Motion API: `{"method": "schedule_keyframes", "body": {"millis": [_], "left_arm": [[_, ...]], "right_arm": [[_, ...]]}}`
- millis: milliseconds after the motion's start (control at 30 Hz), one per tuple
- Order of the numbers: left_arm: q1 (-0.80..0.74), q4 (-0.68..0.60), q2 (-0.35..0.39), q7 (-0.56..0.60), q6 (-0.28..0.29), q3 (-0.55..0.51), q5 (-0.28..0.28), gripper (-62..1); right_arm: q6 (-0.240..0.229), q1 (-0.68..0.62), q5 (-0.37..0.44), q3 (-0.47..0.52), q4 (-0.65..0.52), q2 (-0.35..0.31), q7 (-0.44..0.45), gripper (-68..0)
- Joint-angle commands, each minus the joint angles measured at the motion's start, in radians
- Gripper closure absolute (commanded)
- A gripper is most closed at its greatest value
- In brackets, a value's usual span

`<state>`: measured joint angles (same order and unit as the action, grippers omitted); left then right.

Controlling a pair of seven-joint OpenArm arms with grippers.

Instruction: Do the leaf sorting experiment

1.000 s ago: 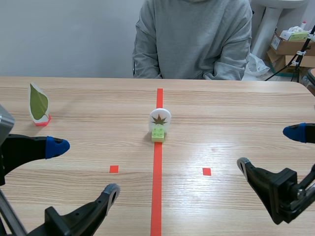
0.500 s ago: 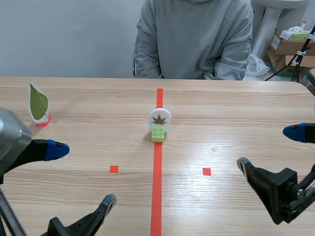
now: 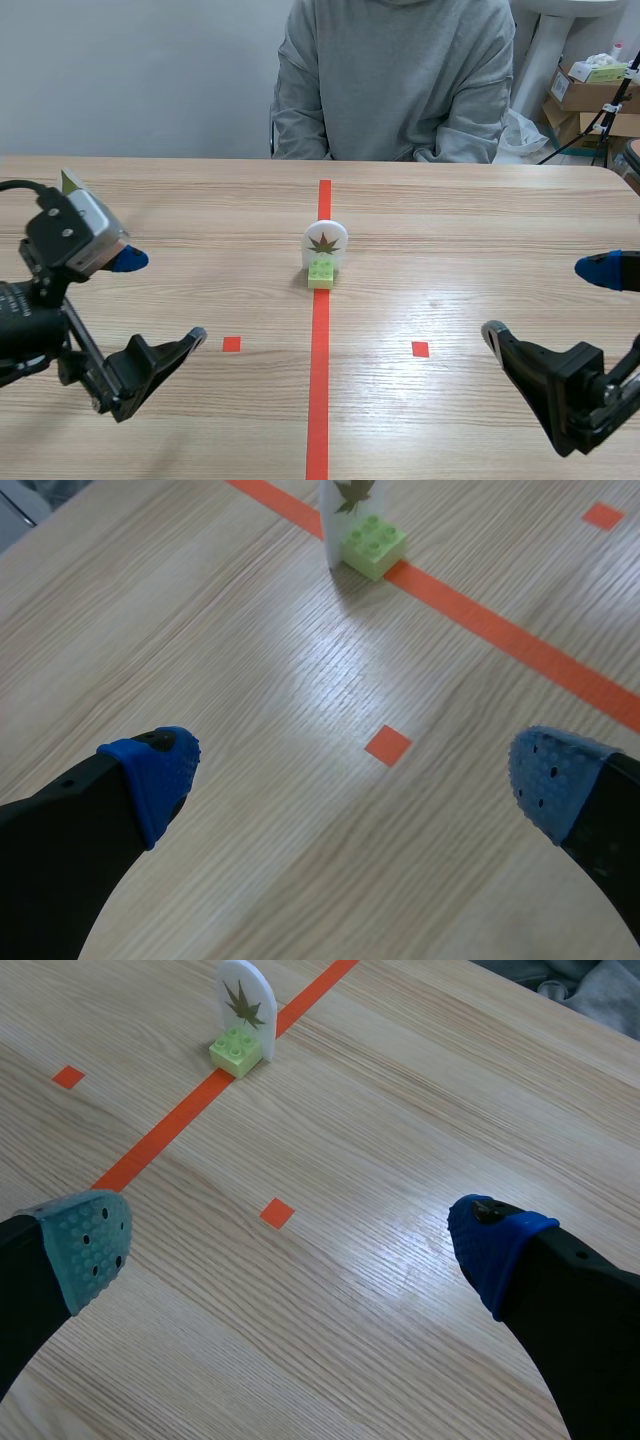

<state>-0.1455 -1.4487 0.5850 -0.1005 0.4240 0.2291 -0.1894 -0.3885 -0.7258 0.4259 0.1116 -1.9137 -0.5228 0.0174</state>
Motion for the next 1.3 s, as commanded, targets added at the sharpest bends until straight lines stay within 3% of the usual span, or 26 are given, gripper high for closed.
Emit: {"method": "schedule_keyframes", "body": {"millis": [0,200,467,767,1100,1267], "left_arm": [[0.077,0.019,-0.003,0.022,0.018,0.052,-0.008,-62.3],[0.365,0.248,-0.067,0.025,0.044,0.251,-0.008,-62.3],[0.624,0.545,-0.261,0.026,0.042,0.392,0.038,-62.3],[0.75,0.745,-0.418,0.044,0.008,0.422,0.093,-62.3],[0.777,0.872,-0.519,0.079,-0.053,0.422,0.179,-62.3],[0.777,0.894,-0.534,0.09,-0.082,0.422,0.183,-62.3]], "right_arm": [[0.0,0.014,0.004,0.012,-0.014,0.0,0.014,-66.7],[0.0,0.014,0.004,0.012,-0.014,0.0,0.014,-66.7],[0.0,0.014,0.004,0.012,-0.014,0.0,0.014,-66.7],[0.0,0.014,0.004,0.012,-0.014,0.0,0.015,-66.7],[0.0,0.014,0.004,0.012,-0.014,0.0,0.015,-66.7],[0.0,0.014,0.004,0.012,-0.014,0.0,0.015,-66.7]]}}
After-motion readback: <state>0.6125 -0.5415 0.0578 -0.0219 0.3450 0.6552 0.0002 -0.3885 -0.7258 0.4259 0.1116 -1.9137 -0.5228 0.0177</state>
